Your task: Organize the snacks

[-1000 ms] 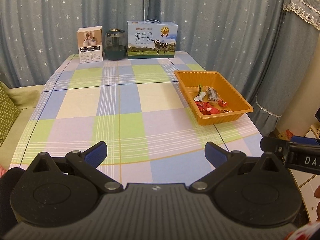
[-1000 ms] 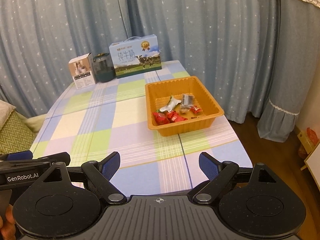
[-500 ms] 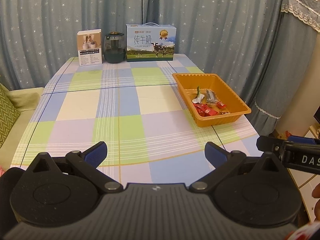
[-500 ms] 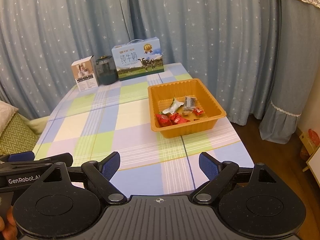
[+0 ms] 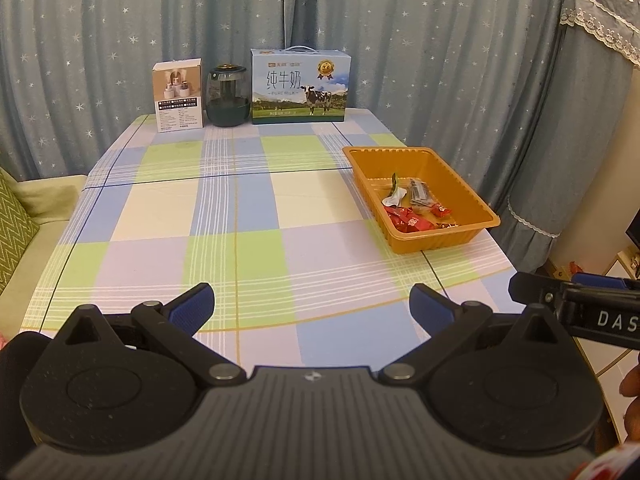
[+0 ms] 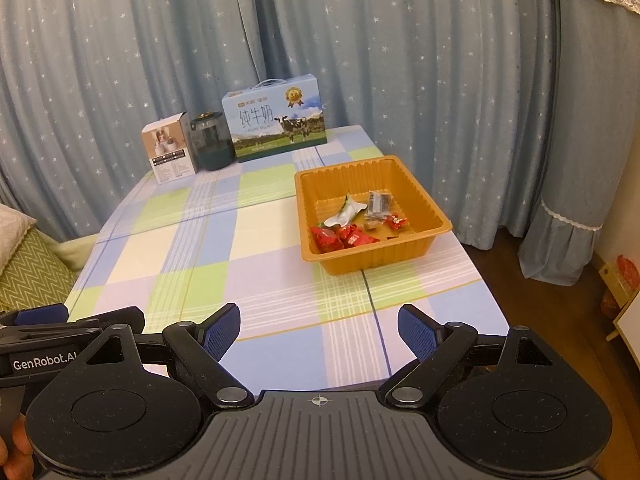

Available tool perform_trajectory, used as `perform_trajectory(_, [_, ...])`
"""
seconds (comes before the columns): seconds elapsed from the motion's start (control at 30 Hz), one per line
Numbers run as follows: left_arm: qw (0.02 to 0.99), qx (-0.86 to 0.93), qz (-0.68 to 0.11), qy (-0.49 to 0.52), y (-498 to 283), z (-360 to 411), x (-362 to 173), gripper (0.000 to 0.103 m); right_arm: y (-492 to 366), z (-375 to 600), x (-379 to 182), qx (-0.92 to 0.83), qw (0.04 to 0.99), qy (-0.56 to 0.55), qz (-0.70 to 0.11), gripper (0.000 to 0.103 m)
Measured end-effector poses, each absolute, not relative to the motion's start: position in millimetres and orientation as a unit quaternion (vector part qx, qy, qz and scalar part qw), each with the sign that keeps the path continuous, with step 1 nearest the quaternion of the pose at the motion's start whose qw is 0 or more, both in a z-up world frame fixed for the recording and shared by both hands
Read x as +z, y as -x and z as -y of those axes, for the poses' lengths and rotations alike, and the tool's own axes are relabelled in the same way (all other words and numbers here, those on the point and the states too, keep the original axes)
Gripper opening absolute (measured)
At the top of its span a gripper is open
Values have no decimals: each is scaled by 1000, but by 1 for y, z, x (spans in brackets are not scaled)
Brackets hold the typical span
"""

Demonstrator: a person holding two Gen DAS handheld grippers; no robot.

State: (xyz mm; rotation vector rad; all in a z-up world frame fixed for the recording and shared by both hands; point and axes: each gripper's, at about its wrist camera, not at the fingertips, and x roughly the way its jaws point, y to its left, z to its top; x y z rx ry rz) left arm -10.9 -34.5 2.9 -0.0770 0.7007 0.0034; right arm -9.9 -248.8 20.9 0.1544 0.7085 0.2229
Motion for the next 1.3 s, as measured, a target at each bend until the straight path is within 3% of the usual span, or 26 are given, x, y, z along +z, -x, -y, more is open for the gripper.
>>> perform_trajectory(1.3, [936, -1, -349, 41, 10, 36, -4, 103, 10, 249, 15, 107, 927, -77, -350, 86])
